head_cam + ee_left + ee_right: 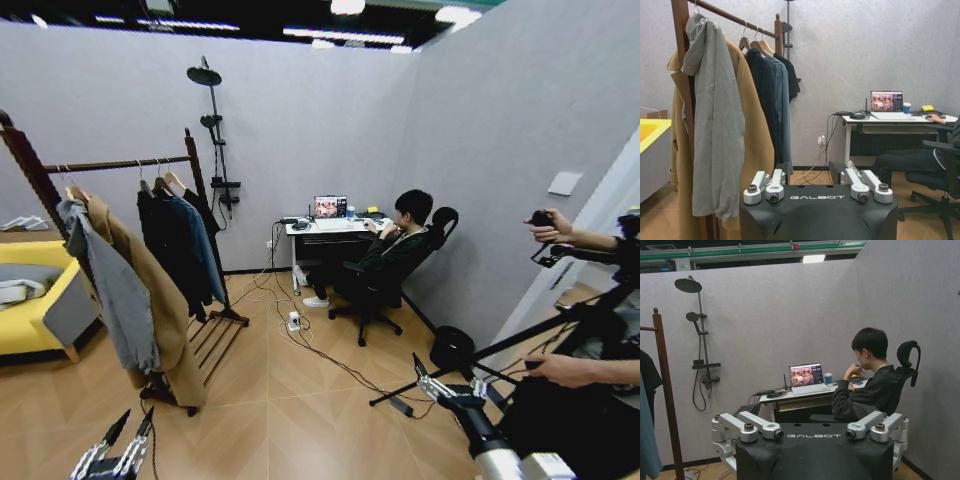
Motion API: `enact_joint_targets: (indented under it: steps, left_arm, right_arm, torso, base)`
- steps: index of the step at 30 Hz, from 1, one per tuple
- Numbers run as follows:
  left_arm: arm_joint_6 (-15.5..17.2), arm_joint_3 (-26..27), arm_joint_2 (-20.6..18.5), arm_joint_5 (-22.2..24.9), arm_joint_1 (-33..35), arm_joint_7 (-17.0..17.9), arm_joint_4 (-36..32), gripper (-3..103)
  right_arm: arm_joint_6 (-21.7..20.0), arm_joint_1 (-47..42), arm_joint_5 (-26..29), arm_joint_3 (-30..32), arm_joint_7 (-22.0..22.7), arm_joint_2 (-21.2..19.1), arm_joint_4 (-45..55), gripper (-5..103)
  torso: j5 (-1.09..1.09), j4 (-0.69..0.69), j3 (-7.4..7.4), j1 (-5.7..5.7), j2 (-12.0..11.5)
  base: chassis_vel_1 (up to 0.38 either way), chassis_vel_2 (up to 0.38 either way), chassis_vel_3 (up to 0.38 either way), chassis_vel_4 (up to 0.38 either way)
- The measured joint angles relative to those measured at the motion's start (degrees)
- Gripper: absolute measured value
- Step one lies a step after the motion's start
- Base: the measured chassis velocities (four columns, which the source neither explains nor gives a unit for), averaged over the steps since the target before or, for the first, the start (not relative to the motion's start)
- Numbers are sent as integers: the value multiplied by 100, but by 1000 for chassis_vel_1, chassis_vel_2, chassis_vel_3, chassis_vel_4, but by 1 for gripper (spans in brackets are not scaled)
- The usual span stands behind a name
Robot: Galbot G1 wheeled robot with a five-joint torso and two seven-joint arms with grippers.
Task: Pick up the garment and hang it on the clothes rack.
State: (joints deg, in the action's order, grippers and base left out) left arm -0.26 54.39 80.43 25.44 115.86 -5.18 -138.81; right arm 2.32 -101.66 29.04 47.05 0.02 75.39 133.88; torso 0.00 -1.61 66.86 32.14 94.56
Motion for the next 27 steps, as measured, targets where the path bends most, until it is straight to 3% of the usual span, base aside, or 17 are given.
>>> enact_joint_targets:
  steps: [16,27]
  left_arm:
    - [0,0,0,0,1,0,0,46]
    - [0,0,0,0,0,0,0,46]
  right_arm:
    - [0,-2,0,0,0,0,0,100]
    - [0,1,0,0,0,0,0,100]
  torso:
    - [1,-1,-4,-8,5]
    - [0,-1,2,5,-3]
  base:
    - [117,-109,-114,116]
    - [-1,1,-12,7]
